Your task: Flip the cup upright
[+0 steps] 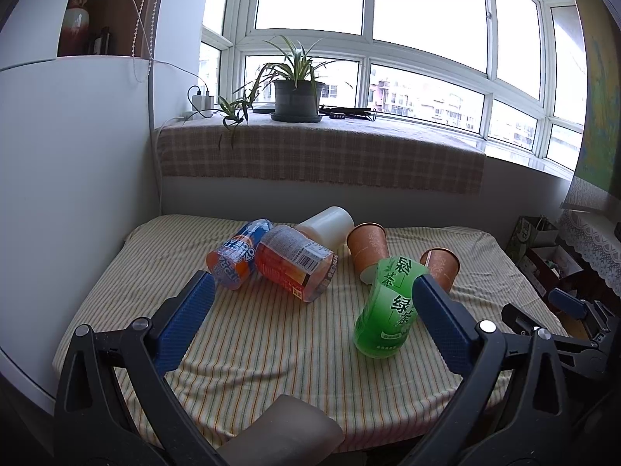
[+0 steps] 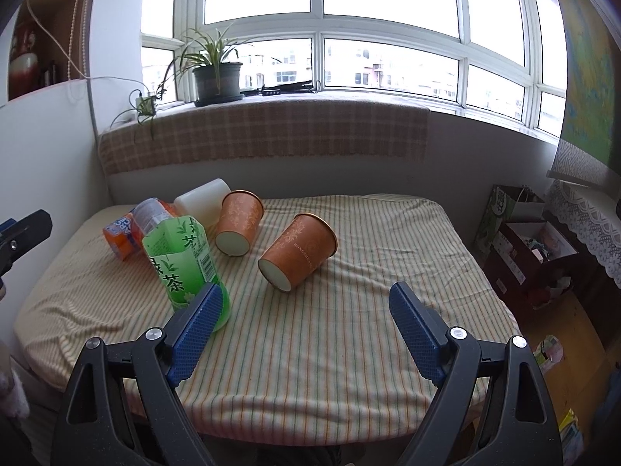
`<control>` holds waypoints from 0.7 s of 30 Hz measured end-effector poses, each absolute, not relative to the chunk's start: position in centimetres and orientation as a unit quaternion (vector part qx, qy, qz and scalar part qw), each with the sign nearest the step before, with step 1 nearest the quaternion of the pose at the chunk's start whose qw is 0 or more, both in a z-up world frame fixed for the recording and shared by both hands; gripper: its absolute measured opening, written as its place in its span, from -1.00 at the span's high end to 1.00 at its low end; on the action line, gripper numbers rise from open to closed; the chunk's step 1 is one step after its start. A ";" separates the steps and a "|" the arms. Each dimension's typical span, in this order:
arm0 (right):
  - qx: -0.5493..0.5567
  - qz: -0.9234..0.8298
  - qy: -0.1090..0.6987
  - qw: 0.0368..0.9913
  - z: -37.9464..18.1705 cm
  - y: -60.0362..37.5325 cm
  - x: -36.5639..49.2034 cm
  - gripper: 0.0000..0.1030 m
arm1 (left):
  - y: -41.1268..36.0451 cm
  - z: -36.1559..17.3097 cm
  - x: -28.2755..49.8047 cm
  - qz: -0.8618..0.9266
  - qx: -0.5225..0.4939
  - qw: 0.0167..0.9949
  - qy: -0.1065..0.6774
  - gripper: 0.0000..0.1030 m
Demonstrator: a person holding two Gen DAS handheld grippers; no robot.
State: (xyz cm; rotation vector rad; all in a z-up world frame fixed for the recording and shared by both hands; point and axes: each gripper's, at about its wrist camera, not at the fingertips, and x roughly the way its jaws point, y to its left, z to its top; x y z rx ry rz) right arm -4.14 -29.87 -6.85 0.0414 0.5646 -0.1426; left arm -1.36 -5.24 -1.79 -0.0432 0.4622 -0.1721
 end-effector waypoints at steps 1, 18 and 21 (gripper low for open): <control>0.021 -0.070 0.279 0.958 -6.8 -29.9 -4.1 -0.70 | -5.2 -1.8 -1.4 -0.085 -0.021 0.970 0.229 -1.00; 0.029 -0.067 0.288 0.955 -7.2 -30.2 -3.9 -0.70 | -4.9 -2.0 -1.3 -0.082 -0.021 0.970 0.230 -1.00; 0.030 -0.069 0.287 0.955 -7.2 -30.2 -4.0 -0.70 | -5.0 -1.9 -1.3 -0.081 -0.022 0.970 0.230 -1.00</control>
